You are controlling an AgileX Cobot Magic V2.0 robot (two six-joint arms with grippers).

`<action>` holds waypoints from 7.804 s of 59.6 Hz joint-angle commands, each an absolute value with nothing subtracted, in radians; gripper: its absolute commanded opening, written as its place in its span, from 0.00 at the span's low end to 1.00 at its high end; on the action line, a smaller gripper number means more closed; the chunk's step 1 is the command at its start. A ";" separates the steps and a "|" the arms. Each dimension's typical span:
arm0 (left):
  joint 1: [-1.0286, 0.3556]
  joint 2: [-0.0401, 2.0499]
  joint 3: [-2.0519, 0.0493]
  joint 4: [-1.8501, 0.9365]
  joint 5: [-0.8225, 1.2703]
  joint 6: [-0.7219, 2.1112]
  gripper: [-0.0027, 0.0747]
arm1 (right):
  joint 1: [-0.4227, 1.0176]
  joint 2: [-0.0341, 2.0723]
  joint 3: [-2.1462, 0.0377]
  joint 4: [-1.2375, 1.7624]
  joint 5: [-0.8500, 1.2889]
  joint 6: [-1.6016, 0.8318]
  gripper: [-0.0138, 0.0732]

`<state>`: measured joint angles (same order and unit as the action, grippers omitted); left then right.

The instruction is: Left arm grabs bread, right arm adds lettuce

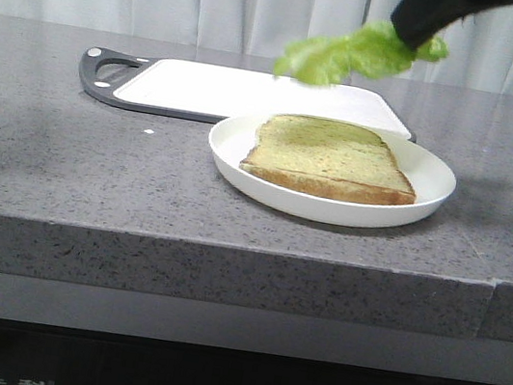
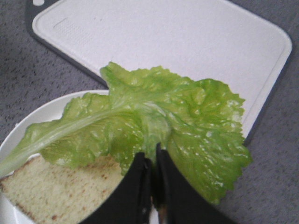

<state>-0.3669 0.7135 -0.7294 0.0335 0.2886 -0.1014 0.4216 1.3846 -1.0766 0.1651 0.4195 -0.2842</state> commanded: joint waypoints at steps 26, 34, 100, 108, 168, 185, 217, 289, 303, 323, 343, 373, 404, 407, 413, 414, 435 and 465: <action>-0.364 0.708 -0.758 0.026 0.206 -0.108 0.01 | 0.424 1.358 -1.022 0.286 0.362 -0.295 0.08; -0.364 0.708 -0.758 0.026 0.208 -0.108 0.01 | 0.424 1.360 -1.022 0.291 0.369 -0.295 0.08; -0.364 0.887 -0.825 -0.251 0.269 -0.108 0.01 | 0.424 1.014 -0.957 0.318 0.328 -0.295 0.10; -0.364 1.019 -0.923 -0.472 0.332 0.000 0.01 | 0.423 0.872 -0.864 0.318 0.342 -0.295 0.09; -0.490 1.625 -1.064 -1.822 0.623 0.926 0.11 | 0.423 0.638 -0.747 0.317 0.412 -0.295 0.09; -0.457 1.613 -1.064 -1.794 0.764 0.926 0.52 | 0.423 0.638 -0.747 0.318 0.411 -0.294 0.09; -0.264 1.393 -1.064 -1.437 0.775 0.905 0.01 | 0.423 0.638 -0.747 0.318 0.407 -0.265 0.09; -0.129 0.268 -0.376 -0.809 0.203 0.730 0.01 | 0.261 0.157 -0.401 0.318 0.250 -0.246 0.09; -0.129 0.270 -0.376 -0.809 0.203 0.730 0.01 | 0.261 0.157 -0.401 0.318 0.251 -0.246 0.09; -0.129 0.270 -0.376 -0.768 0.183 0.742 0.01 | 0.261 0.157 -0.401 0.318 0.251 -0.246 0.09; -0.129 0.137 -0.296 -0.033 0.147 0.034 0.01 | 0.261 0.157 -0.401 0.318 0.251 -0.246 0.09; 0.047 -0.023 0.010 -0.113 0.061 0.034 0.01 | 0.261 0.157 -0.401 0.318 0.255 -0.246 0.09; 0.060 -0.023 0.008 -0.121 0.064 0.034 0.01 | 0.261 0.157 -0.401 0.318 0.255 -0.246 0.09; 0.060 -0.023 0.008 -0.121 0.064 0.034 0.01 | 0.261 0.157 -0.401 0.318 0.255 -0.246 0.09; 0.060 -0.023 0.008 -0.121 0.064 0.034 0.01 | 0.261 0.157 -0.401 0.318 0.255 -0.246 0.09; 0.060 -0.023 0.008 -0.121 0.064 0.034 0.01 | 0.261 0.157 -0.401 0.318 0.255 -0.246 0.09; 0.060 -0.023 0.008 -0.121 0.064 0.034 0.01 | 0.258 0.152 -0.381 0.273 0.233 -0.235 0.09; 0.060 -0.023 0.008 -0.121 0.064 0.034 0.01 | 0.052 -0.031 0.029 0.112 0.021 -0.027 0.09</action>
